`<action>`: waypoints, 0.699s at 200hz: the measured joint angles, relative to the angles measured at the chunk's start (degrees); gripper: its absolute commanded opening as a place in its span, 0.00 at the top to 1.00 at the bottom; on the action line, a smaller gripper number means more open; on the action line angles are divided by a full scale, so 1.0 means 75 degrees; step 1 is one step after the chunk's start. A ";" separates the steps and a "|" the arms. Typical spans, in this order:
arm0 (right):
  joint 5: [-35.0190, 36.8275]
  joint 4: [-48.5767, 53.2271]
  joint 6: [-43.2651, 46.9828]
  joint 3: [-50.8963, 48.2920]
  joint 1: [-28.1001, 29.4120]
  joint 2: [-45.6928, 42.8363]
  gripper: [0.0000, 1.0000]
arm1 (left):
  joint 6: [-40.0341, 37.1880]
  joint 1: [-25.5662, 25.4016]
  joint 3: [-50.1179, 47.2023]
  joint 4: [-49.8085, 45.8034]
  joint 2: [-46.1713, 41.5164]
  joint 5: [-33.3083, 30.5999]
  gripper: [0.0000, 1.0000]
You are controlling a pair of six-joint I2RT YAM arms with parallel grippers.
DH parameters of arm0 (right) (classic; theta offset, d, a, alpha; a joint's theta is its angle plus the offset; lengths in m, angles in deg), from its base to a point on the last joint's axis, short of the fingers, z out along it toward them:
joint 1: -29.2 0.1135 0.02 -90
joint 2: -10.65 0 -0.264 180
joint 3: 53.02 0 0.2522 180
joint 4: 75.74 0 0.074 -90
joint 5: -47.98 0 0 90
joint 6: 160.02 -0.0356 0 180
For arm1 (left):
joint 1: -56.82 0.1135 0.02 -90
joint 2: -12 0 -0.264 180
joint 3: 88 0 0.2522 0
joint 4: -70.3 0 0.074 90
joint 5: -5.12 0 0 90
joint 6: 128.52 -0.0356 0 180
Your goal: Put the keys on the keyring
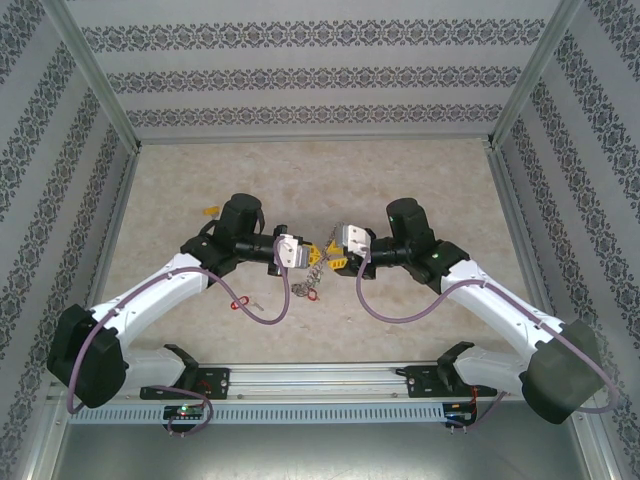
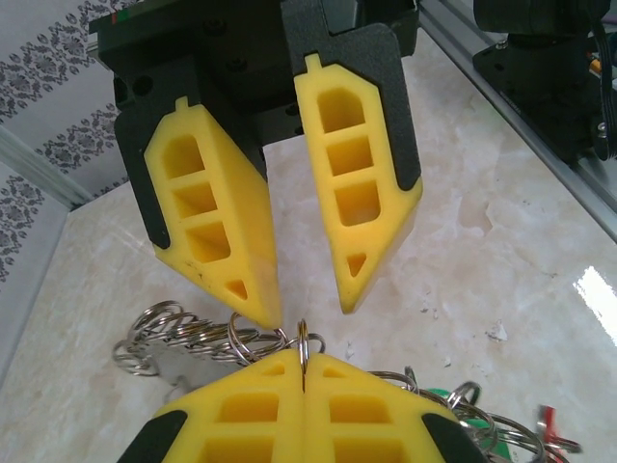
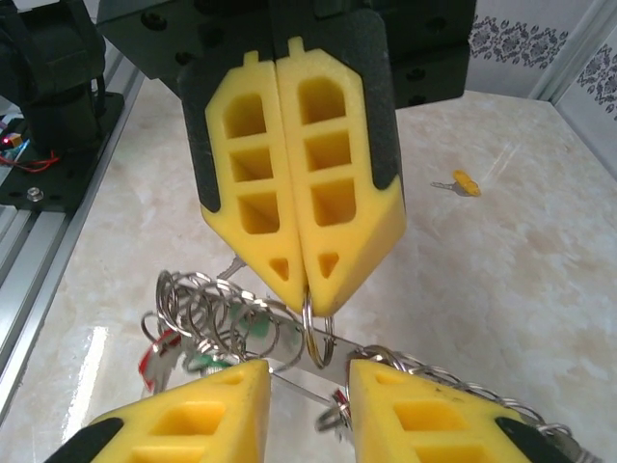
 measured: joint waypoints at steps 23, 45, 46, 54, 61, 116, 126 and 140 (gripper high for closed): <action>0.0152 -0.0006 0.0023 0.0000 0.0093 0.0000 0.75 | 0.0096 0.0000 0.0000 0.0093 0.0114 0.0067 1.00; 0.0265 -0.0015 0.0099 0.0000 0.0143 0.0000 0.77 | 0.0213 0.0000 0.0000 0.0157 0.0181 0.0093 1.00; 0.0274 -0.0017 0.0111 0.0000 0.0149 0.0000 0.77 | 0.0216 0.0000 0.0000 0.0157 0.0184 0.0096 1.00; 0.0312 -0.0020 0.0157 0.0000 0.0152 0.0000 0.79 | 0.0245 0.0000 0.0000 0.0184 0.0198 0.0128 1.00; 0.0326 -0.0020 0.0187 0.0000 0.0152 0.0000 0.79 | 0.0262 0.0000 0.0000 0.0189 0.0210 0.0166 1.00; 0.0667 -0.0023 0.0332 0.0035 0.0286 0.0090 1.00 | 0.0542 0.0009 0.0000 0.0239 0.0356 0.0321 1.00; 0.0717 -0.0029 0.0414 0.0038 0.0286 0.0111 1.00 | 0.0641 0.0012 0.0000 0.0242 0.0385 0.0289 1.00; 0.0784 -0.0047 0.0382 0.0038 0.0286 0.0117 1.00 | 0.0766 0.0017 0.0000 0.0289 0.0402 0.0248 1.00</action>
